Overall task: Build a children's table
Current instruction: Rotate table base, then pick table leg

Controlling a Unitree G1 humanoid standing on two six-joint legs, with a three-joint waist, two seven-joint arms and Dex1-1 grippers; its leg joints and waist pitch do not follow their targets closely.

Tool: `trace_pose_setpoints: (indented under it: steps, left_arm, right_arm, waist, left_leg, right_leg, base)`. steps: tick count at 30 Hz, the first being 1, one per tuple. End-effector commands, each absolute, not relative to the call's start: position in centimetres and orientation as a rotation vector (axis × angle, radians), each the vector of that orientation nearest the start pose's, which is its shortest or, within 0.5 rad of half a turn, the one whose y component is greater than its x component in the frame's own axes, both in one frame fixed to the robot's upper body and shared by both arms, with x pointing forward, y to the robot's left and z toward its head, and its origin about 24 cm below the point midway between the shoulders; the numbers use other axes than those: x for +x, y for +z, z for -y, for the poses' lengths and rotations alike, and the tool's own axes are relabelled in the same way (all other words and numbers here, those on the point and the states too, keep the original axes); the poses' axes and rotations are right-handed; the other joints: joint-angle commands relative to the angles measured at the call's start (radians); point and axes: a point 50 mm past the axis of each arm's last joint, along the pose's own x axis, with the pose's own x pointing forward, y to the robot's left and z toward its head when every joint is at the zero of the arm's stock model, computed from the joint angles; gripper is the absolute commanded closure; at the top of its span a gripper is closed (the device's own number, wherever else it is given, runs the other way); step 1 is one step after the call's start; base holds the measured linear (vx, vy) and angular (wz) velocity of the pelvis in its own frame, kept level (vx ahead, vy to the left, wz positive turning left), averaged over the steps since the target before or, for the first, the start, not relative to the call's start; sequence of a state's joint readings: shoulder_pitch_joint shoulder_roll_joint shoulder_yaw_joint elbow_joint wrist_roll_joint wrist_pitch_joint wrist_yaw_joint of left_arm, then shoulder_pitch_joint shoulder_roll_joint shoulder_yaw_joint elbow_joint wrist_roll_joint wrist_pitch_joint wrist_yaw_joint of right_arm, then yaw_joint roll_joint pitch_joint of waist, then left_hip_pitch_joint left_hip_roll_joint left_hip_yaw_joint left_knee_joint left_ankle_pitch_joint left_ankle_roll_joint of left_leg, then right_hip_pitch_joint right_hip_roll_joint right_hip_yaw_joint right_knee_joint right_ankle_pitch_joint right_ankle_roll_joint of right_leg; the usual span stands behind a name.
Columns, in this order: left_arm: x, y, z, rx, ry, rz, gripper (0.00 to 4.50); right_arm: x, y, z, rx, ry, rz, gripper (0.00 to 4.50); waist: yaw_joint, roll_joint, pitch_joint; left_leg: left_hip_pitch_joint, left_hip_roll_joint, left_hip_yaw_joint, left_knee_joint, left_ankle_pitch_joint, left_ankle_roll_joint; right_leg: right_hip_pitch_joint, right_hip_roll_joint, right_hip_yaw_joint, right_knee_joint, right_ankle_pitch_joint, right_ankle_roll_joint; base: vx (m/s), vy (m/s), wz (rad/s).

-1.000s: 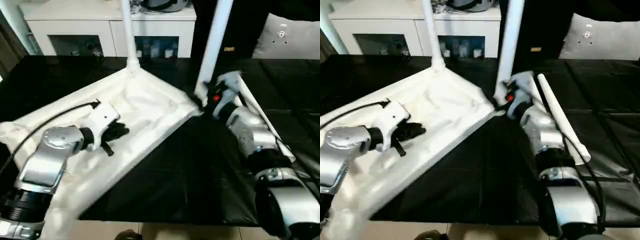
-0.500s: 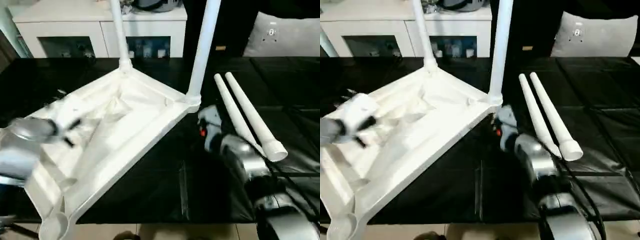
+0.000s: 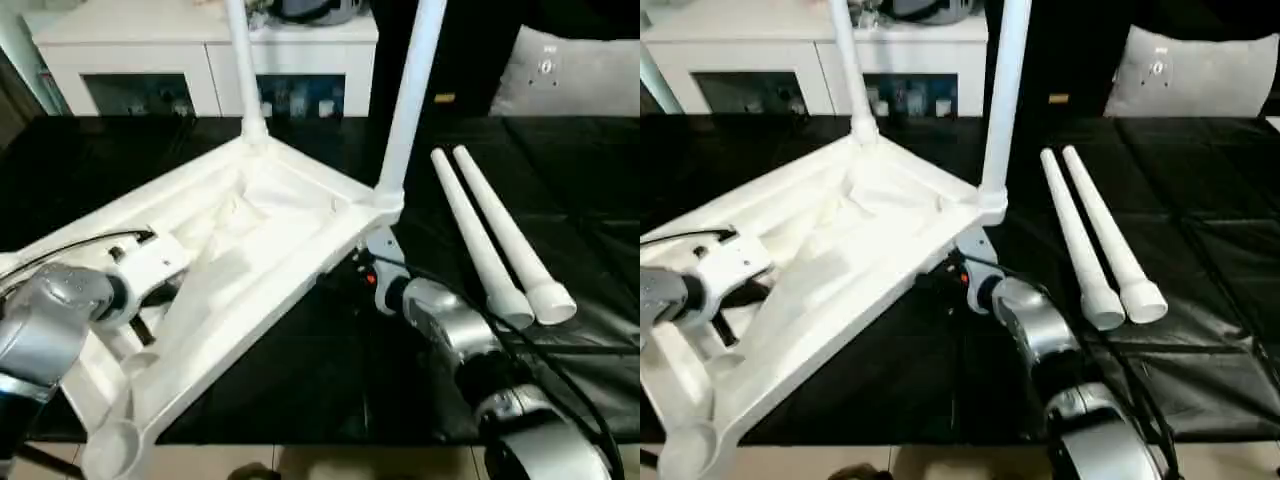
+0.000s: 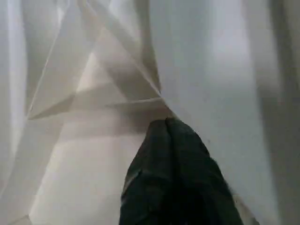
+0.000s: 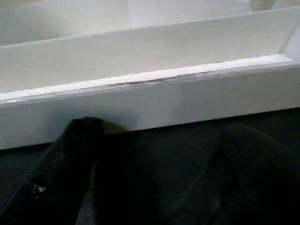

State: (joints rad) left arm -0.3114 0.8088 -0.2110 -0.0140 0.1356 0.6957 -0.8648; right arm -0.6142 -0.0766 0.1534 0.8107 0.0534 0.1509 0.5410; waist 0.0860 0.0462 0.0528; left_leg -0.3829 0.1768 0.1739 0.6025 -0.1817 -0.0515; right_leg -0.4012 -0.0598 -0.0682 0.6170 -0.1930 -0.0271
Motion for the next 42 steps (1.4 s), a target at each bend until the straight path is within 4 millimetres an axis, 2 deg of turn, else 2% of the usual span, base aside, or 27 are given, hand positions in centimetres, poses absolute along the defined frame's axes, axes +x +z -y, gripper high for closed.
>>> trace_pose_setpoints:
  steps: [1, 2, 5, 7, 9, 11, 14, 17, 18, 19, 20, 22, 24, 25, 26, 28, 29, 30, 32, 33, 34, 36, 37, 38, 39, 40, 42]
  left_arm:
    - [27.2, 7.3, -23.4, 0.700, -0.741, -0.783, 4.48]
    - [27.1, 7.0, -22.9, 0.694, -0.789, -0.778, 4.48]
    - [27.1, 6.8, -21.7, 0.644, -0.856, -0.762, 4.48]
    - [27.5, 7.3, -19.4, 0.570, -0.989, -0.662, 4.48]
    - [27.6, 7.5, -18.9, 0.556, -1.019, -0.641, 4.48]
    - [27.6, 8.0, -17.2, 0.499, -1.121, -0.591, 4.48]
    - [28.8, 8.1, -15.9, 0.486, -1.122, -0.528, 4.48]
    - [30.3, 7.7, -14.9, 0.488, -1.073, -0.482, 4.48]
    - [31.7, 7.4, -14.1, 0.493, -0.996, -0.444, 4.48]
    - [32.0, 7.3, -13.9, 0.494, -0.976, -0.435, 4.48]
    - [32.1, 7.3, -13.9, 0.494, -0.973, -0.434, 4.48]
    - [33.3, 7.3, -13.5, 0.493, -0.880, -0.395, 4.48]
    - [34.3, 7.2, -13.6, 0.508, -0.787, -0.376, 4.48]
    - [34.6, 7.1, -13.8, 0.539, -0.753, -0.368, 4.48]
    - [34.8, 7.0, -13.9, 0.556, -0.733, -0.363, 4.48]
    - [35.1, 6.8, -14.4, 0.586, -0.678, -0.358, 4.48]
    - [35.4, 6.8, -14.6, 0.599, -0.641, -0.339, 4.48]
    - [35.5, 6.9, -14.6, 0.595, -0.615, -0.308, 4.48]
    - [35.6, 6.9, -14.5, 0.585, -0.613, -0.296, 4.48]
    - [35.6, 7.0, -14.3, 0.577, -0.616, -0.277, 4.48]
    - [35.6, 7.0, -14.3, 0.577, -0.616, -0.277, 4.48]
    - [34.1, 7.4, -13.7, 0.506, -0.723, -0.220, 4.48]
    - [34.1, 7.4, -13.7, 0.506, -0.723, -0.220, 4.48]
    - [33.8, 7.4, -13.7, 0.491, -0.744, -0.213, 4.48]
    - [33.5, 7.5, -13.8, 0.481, -0.764, -0.207, 4.48]
    - [33.0, 7.6, -13.9, 0.467, -0.788, -0.205, 4.29]
    - [32.5, 7.9, -13.9, 0.453, -0.827, -0.196, 4.29]
  right_arm:
    - [33.8, 2.1, 7.8, -0.085, 0.731, -0.401, 0.00]
    - [33.9, 2.3, 7.6, -0.078, 0.732, -0.393, 0.00]
    - [34.2, 2.8, 7.3, -0.076, 0.730, -0.371, 0.00]
    - [34.6, 3.3, 7.4, -0.093, 0.719, -0.347, 0.00]
    - [34.7, 3.3, 7.4, -0.096, 0.717, -0.345, 0.00]
    - [34.9, 3.4, 7.7, -0.105, 0.703, -0.341, 0.00]
    - [35.0, 3.4, 8.4, -0.120, 0.677, -0.336, 0.00]
    - [35.2, 3.5, 9.2, -0.128, 0.642, -0.327, 0.00]
    - [35.4, 3.7, 10.0, -0.140, 0.611, -0.315, 0.00]
    - [35.5, 3.8, 10.2, -0.142, 0.605, -0.312, 0.00]
    - [35.5, 3.8, 10.2, -0.143, 0.604, -0.312, 0.00]
    - [35.7, 4.1, 11.0, -0.149, 0.572, -0.296, 0.00]
    - [35.8, 4.7, 11.8, -0.149, 0.545, -0.272, 0.00]
    - [35.9, 5.0, 12.2, -0.151, 0.528, -0.260, 0.00]
    - [35.9, 5.1, 12.4, -0.154, 0.519, -0.253, 0.00]
    - [36.0, 5.7, 13.1, -0.154, 0.492, -0.226, 0.00]
    - [36.1, 6.2, 13.5, -0.151, 0.466, -0.212, 0.00]
    - [36.2, 6.9, 14.4, -0.147, 0.411, -0.195, 0.00]
    - [36.2, 7.2, 14.7, -0.146, 0.387, -0.190, 0.00]
    - [36.2, 7.4, 15.1, -0.150, 0.355, -0.195, 0.00]
    - [36.2, 7.4, 15.1, -0.150, 0.355, -0.195, 0.00]
    - [35.7, 8.6, 17.5, -0.143, 0.230, -0.316, 0.00]
    - [35.7, 8.6, 17.5, -0.143, 0.230, -0.316, 0.00]
    - [35.6, 8.7, 17.8, -0.140, 0.211, -0.338, 0.00]
    - [35.5, 8.8, 18.2, -0.146, 0.203, -0.364, 0.00]
    - [35.4, 8.8, 18.7, -0.154, 0.188, -0.396, 0.00]
    - [35.4, 8.7, 19.3, -0.153, 0.164, -0.443, 0.00]
  waist:
    - [-0.005, 0.007, -0.064]
    - [-0.004, 0.010, -0.064]
    - [-0.006, 0.008, -0.064]
    - [-0.005, 0.008, -0.065]
    - [-0.004, 0.007, -0.066]
    - [-0.005, 0.006, -0.069]
    - [-0.005, 0.001, -0.073]
    - [-0.009, -0.001, -0.074]
    - [-0.009, -0.003, -0.074]
    - [-0.010, -0.004, -0.072]
    - [-0.005, -0.004, -0.075]
    - [-0.007, -0.006, -0.073]
    - [-0.010, -0.007, -0.073]
    - [-0.012, -0.011, -0.072]
    - [-0.010, -0.009, -0.073]
    - [-0.014, -0.010, -0.074]
    - [-0.013, -0.011, -0.075]
    - [-0.013, -0.017, -0.076]
    - [-0.012, -0.014, -0.078]
    - [-0.012, -0.018, -0.077]
    - [-0.011, -0.017, -0.077]
    - [-0.008, -0.017, -0.076]
    - [-0.005, -0.018, -0.080]
    - [-0.003, -0.016, -0.079]
    - [-0.002, -0.005, -0.079]
    - [-0.002, -0.011, -0.076]
    - [-0.001, -0.011, -0.073]
  left_leg:
    - [0.021, 0.050, -0.023, -0.077, -0.235, -0.002]
    - [0.021, 0.050, -0.024, -0.078, -0.237, -0.003]
    - [0.023, 0.052, -0.023, -0.079, -0.236, -0.008]
    - [0.027, 0.050, -0.021, -0.077, -0.235, -0.011]
    - [0.023, 0.050, -0.022, -0.077, -0.222, -0.010]
    - [0.021, 0.050, -0.021, -0.076, -0.206, -0.005]
    - [0.015, 0.046, -0.018, -0.069, -0.156, 0.011]
    - [0.011, 0.043, -0.017, -0.066, -0.127, 0.028]
    - [0.012, 0.041, -0.015, -0.064, -0.127, 0.035]
    - [0.014, 0.039, -0.013, -0.063, -0.132, 0.037]
    - [0.017, 0.044, -0.015, -0.063, -0.145, 0.034]
    - [0.011, 0.042, -0.016, -0.064, -0.148, 0.035]
    - [0.016, 0.042, -0.016, -0.063, -0.160, 0.037]
    - [0.013, 0.042, -0.017, -0.064, -0.159, 0.043]
    - [0.012, 0.045, -0.019, -0.065, -0.156, 0.044]
    - [0.010, 0.046, -0.020, -0.065, -0.152, 0.047]
    - [0.013, 0.045, -0.018, -0.063, -0.143, 0.052]
    - [0.011, 0.047, -0.018, -0.063, -0.122, 0.058]
    - [0.013, 0.047, -0.018, -0.061, -0.104, 0.061]
    - [0.011, 0.045, -0.016, -0.061, -0.103, 0.065]
    - [0.011, 0.045, -0.017, -0.061, -0.098, 0.066]
    - [0.011, 0.046, -0.019, -0.062, -0.069, 0.073]
    - [0.010, 0.051, -0.019, -0.062, -0.038, 0.082]
    - [0.013, 0.047, -0.016, -0.058, -0.050, 0.081]
    - [0.013, 0.046, -0.015, -0.058, -0.059, 0.078]
    - [0.014, 0.047, -0.015, -0.061, -0.090, 0.066]
    - [0.017, 0.047, -0.014, -0.063, -0.123, 0.046]
  right_leg:
    - [0.043, -0.086, 0.055, -0.069, -0.198, -0.214]
    - [0.042, -0.087, 0.056, -0.071, -0.210, -0.207]
    - [0.042, -0.086, 0.057, -0.070, -0.207, -0.207]
    - [0.039, -0.083, 0.057, -0.070, -0.200, -0.209]
    - [0.044, -0.087, 0.057, -0.067, -0.179, -0.215]
    - [0.046, -0.086, 0.056, -0.064, -0.154, -0.216]
    - [0.053, -0.086, 0.056, -0.058, -0.090, -0.226]
    - [0.057, -0.084, 0.054, -0.058, -0.063, -0.224]
    - [0.057, -0.083, 0.054, -0.063, -0.072, -0.222]
    - [0.055, -0.079, 0.053, -0.068, -0.085, -0.217]
    - [0.056, -0.085, 0.054, -0.065, -0.098, -0.216]
    - [0.059, -0.084, 0.051, -0.068, -0.127, -0.203]
    - [0.057, -0.081, 0.051, -0.072, -0.149, -0.192]
    - [0.058, -0.080, 0.050, -0.075, -0.154, -0.187]
    - [0.058, -0.084, 0.050, -0.075, -0.162, -0.184]
    - [0.058, -0.085, 0.049, -0.073, -0.157, -0.190]
    - [0.056, -0.080, 0.050, -0.074, -0.141, -0.187]
    - [0.057, -0.081, 0.050, -0.068, -0.109, -0.195]
    - [0.056, -0.081, 0.050, -0.064, -0.090, -0.199]
    - [0.057, -0.081, 0.050, -0.066, -0.090, -0.200]
    - [0.057, -0.081, 0.050, -0.065, -0.089, -0.200]
    - [0.061, -0.080, 0.051, -0.061, -0.065, -0.203]
    - [0.060, -0.082, 0.052, -0.055, -0.030, -0.208]
    - [0.056, -0.081, 0.052, -0.058, -0.037, -0.210]
    - [0.054, -0.080, 0.052, -0.059, -0.049, -0.209]
    - [0.054, -0.082, 0.052, -0.064, -0.084, -0.205]
    - [0.051, -0.083, 0.053, -0.071, -0.136, -0.197]
  base:
    - [0.000, 0.000, 0.00]
    - [0.000, 0.000, 0.00]
    - [0.000, 0.000, 0.00]
    - [0.000, 0.000, 0.00]
    - [0.000, 0.000, 0.00]
    - [0.000, 0.000, 0.00]
    - [0.000, 0.000, 0.00]
    - [0.000, 0.000, 0.00]
    - [0.000, 0.000, 0.00]
    - [0.000, 0.000, 0.00]
    - [0.000, 0.000, 0.00]
    - [0.000, 0.000, 0.00]
    - [0.000, 0.000, 0.00]
    - [0.000, 0.000, 0.00]
    - [0.000, 0.000, 0.00]
    - [0.000, 0.000, 0.00]
    - [0.000, 0.000, 0.00]
    - [0.000, 0.000, 0.00]
    - [0.000, 0.000, 0.00]
    - [0.000, 0.000, 0.00]
    - [0.000, 0.000, 0.00]
    - [0.000, 0.000, 0.00]
    - [0.000, 0.000, 0.00]
    - [0.000, 0.000, 0.00]
    - [0.000, 0.000, 0.00]
    - [0.000, 0.000, 0.00]
    - [0.000, 0.000, 0.00]
